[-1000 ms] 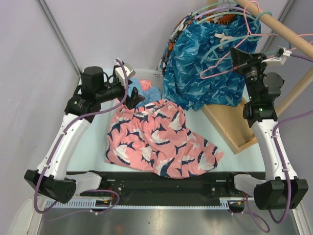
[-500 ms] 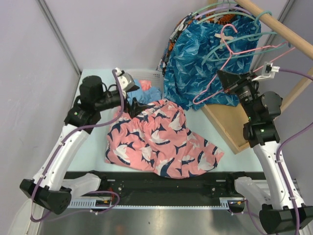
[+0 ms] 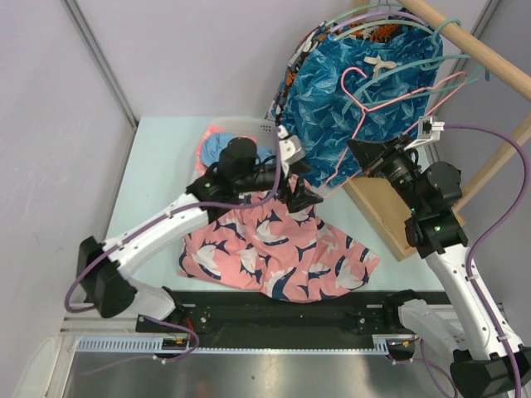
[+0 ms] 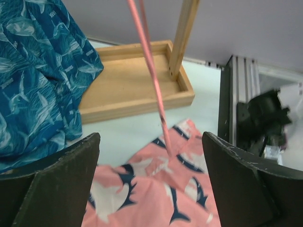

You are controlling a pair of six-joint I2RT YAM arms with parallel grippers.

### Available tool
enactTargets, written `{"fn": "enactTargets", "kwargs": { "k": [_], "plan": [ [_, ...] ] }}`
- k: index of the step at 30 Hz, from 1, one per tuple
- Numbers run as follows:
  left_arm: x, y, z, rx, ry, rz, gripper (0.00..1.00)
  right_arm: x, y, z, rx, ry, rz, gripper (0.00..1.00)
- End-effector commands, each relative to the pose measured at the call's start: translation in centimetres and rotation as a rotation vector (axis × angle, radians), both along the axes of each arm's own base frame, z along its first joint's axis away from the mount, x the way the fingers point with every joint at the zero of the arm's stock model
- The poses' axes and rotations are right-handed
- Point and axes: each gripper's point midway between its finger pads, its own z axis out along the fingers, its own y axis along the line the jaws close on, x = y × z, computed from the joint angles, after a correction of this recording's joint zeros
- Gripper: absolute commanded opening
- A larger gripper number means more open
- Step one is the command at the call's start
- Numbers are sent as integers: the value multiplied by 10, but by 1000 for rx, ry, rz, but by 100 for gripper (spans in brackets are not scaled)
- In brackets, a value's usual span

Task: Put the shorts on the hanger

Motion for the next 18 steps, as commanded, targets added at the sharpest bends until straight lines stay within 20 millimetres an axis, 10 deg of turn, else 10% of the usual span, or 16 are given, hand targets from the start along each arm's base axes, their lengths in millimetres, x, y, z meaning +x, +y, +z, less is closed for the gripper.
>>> {"fn": "enactTargets", "kwargs": {
  "k": [1,5,15,18],
  "plan": [
    [23,-31,44,-138,70,40,90,-10,-1,20,15,-80,0,0],
    [24,-51,44,-147,142,-9,77,-12,4,19,21,-82,20,0],
    [13,-39,16,-9,128,-57,2,-14,13,10,19,-53,62,0],
    [11,-20,17,11,95,-50,0,-18,20,2,-12,-40,105,28]
  ]
}}
